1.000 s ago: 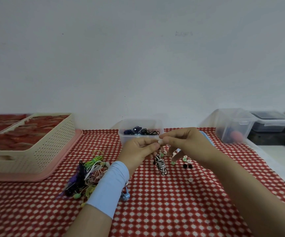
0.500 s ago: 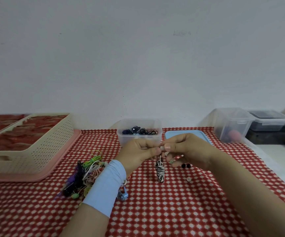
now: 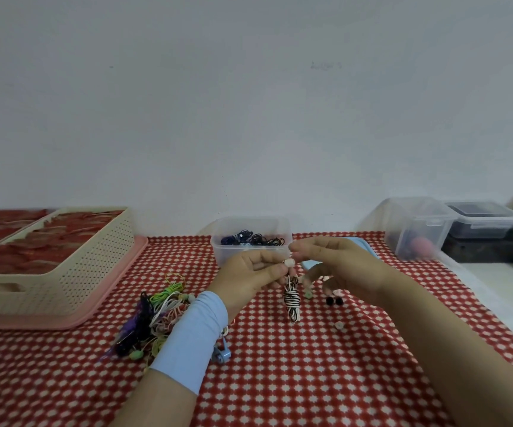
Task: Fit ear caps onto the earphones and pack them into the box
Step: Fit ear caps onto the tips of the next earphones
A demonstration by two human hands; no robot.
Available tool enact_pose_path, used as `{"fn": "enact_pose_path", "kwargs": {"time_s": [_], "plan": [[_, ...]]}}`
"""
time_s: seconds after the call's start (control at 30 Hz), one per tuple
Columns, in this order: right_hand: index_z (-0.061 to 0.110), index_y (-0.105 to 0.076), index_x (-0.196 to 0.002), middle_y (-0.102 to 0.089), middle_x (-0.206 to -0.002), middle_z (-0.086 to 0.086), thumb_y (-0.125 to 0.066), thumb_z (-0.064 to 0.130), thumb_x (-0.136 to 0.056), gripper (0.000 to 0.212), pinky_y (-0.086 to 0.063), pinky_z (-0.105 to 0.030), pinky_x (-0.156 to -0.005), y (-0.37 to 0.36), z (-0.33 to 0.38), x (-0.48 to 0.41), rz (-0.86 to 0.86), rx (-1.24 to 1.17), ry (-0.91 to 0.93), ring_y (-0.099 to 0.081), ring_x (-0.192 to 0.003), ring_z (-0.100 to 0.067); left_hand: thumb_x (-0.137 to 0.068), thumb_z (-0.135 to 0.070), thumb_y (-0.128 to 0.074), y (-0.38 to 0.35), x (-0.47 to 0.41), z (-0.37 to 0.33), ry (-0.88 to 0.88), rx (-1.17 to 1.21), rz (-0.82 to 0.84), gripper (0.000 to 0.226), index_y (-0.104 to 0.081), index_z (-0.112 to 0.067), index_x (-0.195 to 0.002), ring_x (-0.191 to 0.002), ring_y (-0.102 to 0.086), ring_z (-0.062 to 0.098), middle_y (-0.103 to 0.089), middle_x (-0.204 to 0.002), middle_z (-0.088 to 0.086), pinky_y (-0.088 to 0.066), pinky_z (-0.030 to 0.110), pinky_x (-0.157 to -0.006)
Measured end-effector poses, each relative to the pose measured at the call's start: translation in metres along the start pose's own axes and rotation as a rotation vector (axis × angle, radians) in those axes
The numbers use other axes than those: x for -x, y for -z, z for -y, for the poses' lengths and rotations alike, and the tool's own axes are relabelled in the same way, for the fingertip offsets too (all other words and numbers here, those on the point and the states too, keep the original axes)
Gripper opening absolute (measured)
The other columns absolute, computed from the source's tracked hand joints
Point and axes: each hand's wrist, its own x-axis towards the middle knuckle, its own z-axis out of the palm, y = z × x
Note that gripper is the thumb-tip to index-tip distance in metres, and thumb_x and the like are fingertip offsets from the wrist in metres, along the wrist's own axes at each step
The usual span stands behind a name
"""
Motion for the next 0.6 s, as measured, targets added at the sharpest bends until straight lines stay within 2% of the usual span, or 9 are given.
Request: {"fn": "enact_pose_path", "kwargs": {"time_s": [0.1, 0.17, 0.23, 0.33, 0.4, 0.5, 0.6], "plan": [[0.024, -0.067, -0.126, -0.072, -0.119, -0.001, -0.063, 0.014, -0.096, 0.031, -0.046, -0.026, -0.053, -0.002, -0.002, 0.001, 0.025, 0.230, 0.037, -0.072, -0.083, -0.020, -0.088, -0.007, -0.069, 0.002, 0.001, 0.001, -0.005, 0.002, -0.037, 0.020, -0.071, -0.011, -0.107, -0.084, -0.069, 0.018, -0.075, -0.102, 0.009, -0.054, 0.027, -0.077], [0.029, -0.067, -0.127, -0.072, -0.115, 0.006, -0.063, 0.013, -0.096, 0.035, -0.047, -0.027, -0.054, -0.008, -0.001, 0.003, 0.068, 0.283, 0.052, -0.073, -0.084, -0.018, -0.089, -0.010, -0.069, 0.003, 0.001, 0.000, -0.018, -0.046, -0.042, 0.023, -0.073, -0.020, -0.109, -0.091, -0.071, 0.018, -0.075, -0.106, 0.003, -0.055, 0.028, -0.081], [0.028, -0.070, -0.122, -0.075, -0.109, 0.004, -0.063, 0.014, -0.097, 0.030, -0.047, -0.027, -0.054, -0.014, 0.001, 0.004, 0.058, 0.244, 0.078, -0.072, -0.081, -0.017, -0.089, -0.009, -0.069, 0.003, 0.003, 0.000, -0.037, -0.059, -0.061, 0.023, -0.074, -0.021, -0.108, -0.090, -0.071, 0.016, -0.076, -0.104, 0.002, -0.056, 0.028, -0.082], [0.019, -0.077, -0.108, -0.076, -0.103, -0.005, -0.068, 0.021, -0.095, 0.015, -0.046, -0.027, -0.049, -0.017, 0.003, 0.003, -0.015, 0.151, 0.141, -0.070, -0.076, -0.019, -0.089, -0.006, -0.068, 0.003, 0.003, -0.002, -0.054, -0.049, -0.102, 0.021, -0.074, -0.015, -0.107, -0.083, -0.070, 0.016, -0.077, -0.096, 0.007, -0.057, 0.028, -0.080], [0.012, -0.079, -0.101, -0.076, -0.100, -0.011, -0.072, 0.021, -0.093, 0.014, -0.046, -0.027, -0.048, -0.017, 0.003, 0.002, -0.058, 0.096, 0.161, -0.068, -0.072, -0.021, -0.089, -0.006, -0.068, 0.002, 0.003, -0.003, -0.063, -0.072, -0.099, 0.022, -0.074, -0.013, -0.109, -0.081, -0.070, 0.015, -0.077, -0.094, 0.007, -0.057, 0.026, -0.078], [0.005, -0.079, -0.092, -0.076, -0.084, -0.010, -0.074, 0.014, -0.091, 0.011, -0.047, -0.027, -0.046, -0.017, 0.000, -0.001, -0.112, 0.057, 0.156, -0.064, -0.063, -0.018, -0.088, -0.007, -0.070, 0.001, 0.003, -0.005, -0.080, -0.120, -0.109, 0.020, -0.075, -0.012, -0.107, -0.082, -0.071, 0.014, -0.077, -0.092, 0.003, -0.056, 0.022, -0.075], [0.007, -0.081, -0.089, -0.077, -0.083, -0.008, -0.074, 0.015, -0.090, 0.010, -0.046, -0.027, -0.048, -0.016, -0.002, -0.003, -0.114, 0.045, 0.136, -0.063, -0.062, -0.017, -0.087, -0.006, -0.071, 0.000, 0.003, -0.005, -0.093, -0.136, -0.121, 0.019, -0.075, -0.012, -0.105, -0.088, -0.073, 0.019, -0.077, -0.093, 0.003, -0.057, 0.023, -0.075]]}}
